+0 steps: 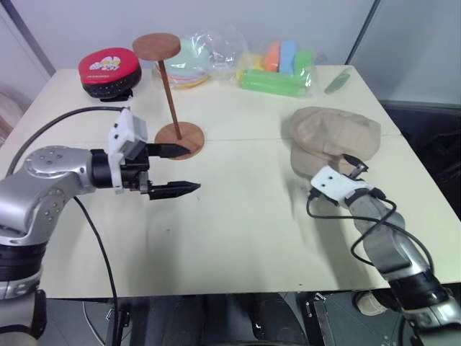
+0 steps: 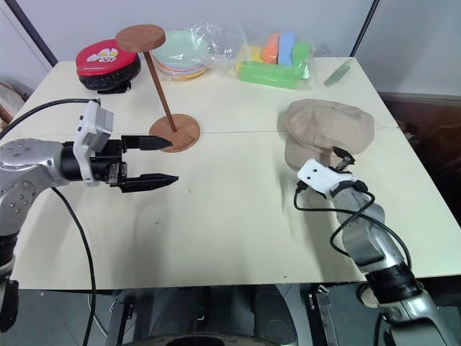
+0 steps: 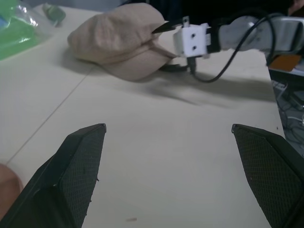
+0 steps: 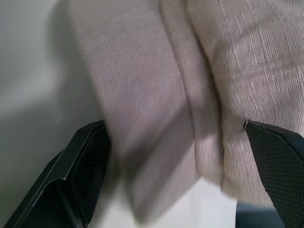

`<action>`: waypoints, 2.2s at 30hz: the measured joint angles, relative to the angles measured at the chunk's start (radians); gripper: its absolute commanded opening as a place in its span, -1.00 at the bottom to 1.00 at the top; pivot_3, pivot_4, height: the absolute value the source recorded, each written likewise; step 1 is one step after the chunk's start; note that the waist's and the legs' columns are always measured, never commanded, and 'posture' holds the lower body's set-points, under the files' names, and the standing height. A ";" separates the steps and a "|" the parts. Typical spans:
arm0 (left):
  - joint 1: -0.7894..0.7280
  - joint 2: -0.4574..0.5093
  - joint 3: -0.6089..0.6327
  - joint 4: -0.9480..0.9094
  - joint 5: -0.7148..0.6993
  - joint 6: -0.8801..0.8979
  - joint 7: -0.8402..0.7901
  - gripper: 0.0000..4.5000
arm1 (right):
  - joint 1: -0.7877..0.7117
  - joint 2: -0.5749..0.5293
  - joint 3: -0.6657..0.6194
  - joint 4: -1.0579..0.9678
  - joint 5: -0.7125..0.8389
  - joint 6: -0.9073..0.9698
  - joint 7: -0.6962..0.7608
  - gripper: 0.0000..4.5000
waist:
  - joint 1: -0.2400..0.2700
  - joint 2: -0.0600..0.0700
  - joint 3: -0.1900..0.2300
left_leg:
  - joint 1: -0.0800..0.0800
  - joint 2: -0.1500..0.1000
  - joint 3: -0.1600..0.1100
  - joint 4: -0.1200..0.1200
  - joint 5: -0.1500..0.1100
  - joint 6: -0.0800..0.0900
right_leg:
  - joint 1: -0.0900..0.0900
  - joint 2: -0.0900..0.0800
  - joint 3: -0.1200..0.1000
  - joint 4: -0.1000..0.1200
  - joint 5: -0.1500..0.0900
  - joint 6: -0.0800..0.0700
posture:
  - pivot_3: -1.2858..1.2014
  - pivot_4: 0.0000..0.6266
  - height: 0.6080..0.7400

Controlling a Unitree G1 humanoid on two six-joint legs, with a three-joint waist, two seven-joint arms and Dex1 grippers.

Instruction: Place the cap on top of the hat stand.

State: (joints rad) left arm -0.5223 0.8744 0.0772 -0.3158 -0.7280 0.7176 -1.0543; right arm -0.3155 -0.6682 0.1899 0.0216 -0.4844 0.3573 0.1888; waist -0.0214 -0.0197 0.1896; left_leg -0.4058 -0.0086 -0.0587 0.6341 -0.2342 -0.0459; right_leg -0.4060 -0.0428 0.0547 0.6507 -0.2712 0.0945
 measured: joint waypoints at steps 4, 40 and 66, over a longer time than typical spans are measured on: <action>-0.011 -0.013 -0.007 0.001 0.003 0.000 0.012 0.98 | -0.074 0.021 0.013 0.134 -0.014 -0.085 -0.038 1.00 | -0.002 0.000 0.000 | 0.001 0.000 0.000 0.000 0.000 0.000 | 0.000 0.000 0.000 0.000 0.000 0.000 | 0.03 -0.52 1.00; 0.336 -0.030 0.800 -0.139 -0.254 0.197 0.532 1.00 | -1.003 0.379 0.067 0.429 0.079 -0.478 0.049 -0.97 | -0.036 0.000 0.001 | -0.001 0.002 -0.003 -0.003 0.001 -0.002 | -0.005 -0.002 -0.002 0.007 -0.001 -0.001 | 0.03 -0.52 1.00; 0.354 0.085 0.722 -0.131 -0.292 0.147 0.525 1.00 | -0.742 0.500 0.262 0.458 -0.065 -0.582 0.022 0.63 | -0.027 -0.001 0.000 | -0.001 0.002 -0.003 -0.004 0.002 -0.004 | -0.007 -0.001 -0.002 0.008 -0.001 -0.002 | 0.03 -0.52 1.00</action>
State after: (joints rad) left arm -0.1683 0.9595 0.7990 -0.4471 -1.0198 0.8641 -0.5291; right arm -1.0574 -0.1679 0.4519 0.4796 -0.5489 -0.2248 0.2110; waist -0.0482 -0.0211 0.1901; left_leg -0.4068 -0.0067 -0.0617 0.6303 -0.2324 -0.0497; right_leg -0.4126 -0.0442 0.0528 0.6590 -0.2718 0.0929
